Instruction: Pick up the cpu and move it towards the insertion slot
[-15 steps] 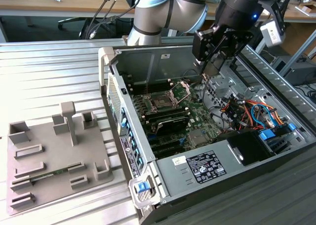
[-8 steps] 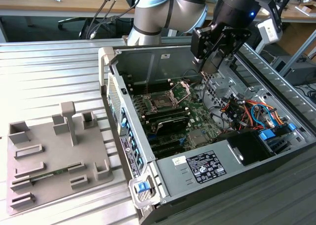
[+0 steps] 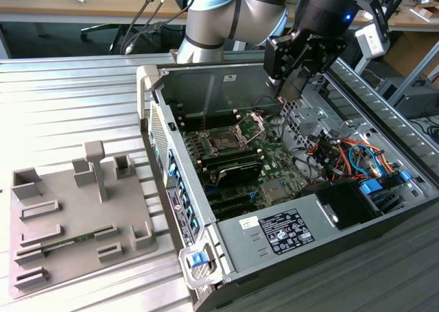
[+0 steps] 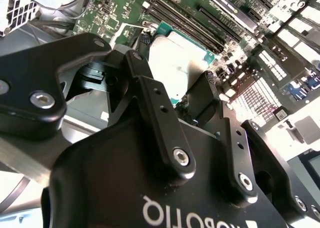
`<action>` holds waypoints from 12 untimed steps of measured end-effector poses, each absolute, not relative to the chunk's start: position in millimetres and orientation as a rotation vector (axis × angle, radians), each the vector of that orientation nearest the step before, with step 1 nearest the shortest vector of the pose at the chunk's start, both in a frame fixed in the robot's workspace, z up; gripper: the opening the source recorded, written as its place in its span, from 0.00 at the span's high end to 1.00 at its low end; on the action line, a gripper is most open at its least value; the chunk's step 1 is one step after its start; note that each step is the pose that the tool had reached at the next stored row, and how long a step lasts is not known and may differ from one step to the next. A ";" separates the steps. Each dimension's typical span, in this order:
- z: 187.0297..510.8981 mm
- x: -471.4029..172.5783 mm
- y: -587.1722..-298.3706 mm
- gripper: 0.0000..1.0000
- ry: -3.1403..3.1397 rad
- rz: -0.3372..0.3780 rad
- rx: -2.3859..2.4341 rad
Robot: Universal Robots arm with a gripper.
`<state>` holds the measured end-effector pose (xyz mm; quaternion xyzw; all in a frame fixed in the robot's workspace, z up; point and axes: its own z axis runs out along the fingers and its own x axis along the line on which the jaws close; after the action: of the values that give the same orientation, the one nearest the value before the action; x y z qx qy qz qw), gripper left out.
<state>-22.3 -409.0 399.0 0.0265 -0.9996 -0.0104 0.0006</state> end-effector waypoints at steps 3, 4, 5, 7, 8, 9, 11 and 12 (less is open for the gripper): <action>398.9 -22.2 -407.1 0.45 -3.139 -0.033 0.083; 399.0 -22.0 -405.4 0.45 -3.139 -0.033 0.083; 398.9 -21.8 -404.1 0.45 -3.139 -0.033 0.083; 398.9 -21.7 -402.7 0.45 -3.139 -0.033 0.083; 398.9 -21.6 -401.6 0.45 -3.139 -0.033 0.083; 398.9 -21.6 -400.9 0.45 -3.139 -0.033 0.083; 398.9 -21.5 -399.4 0.45 -3.139 -0.032 0.083; 398.9 -21.4 -398.9 0.45 -3.139 -0.033 0.083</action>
<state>-21.4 -398.9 398.9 0.0266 -0.9996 -0.0104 0.0006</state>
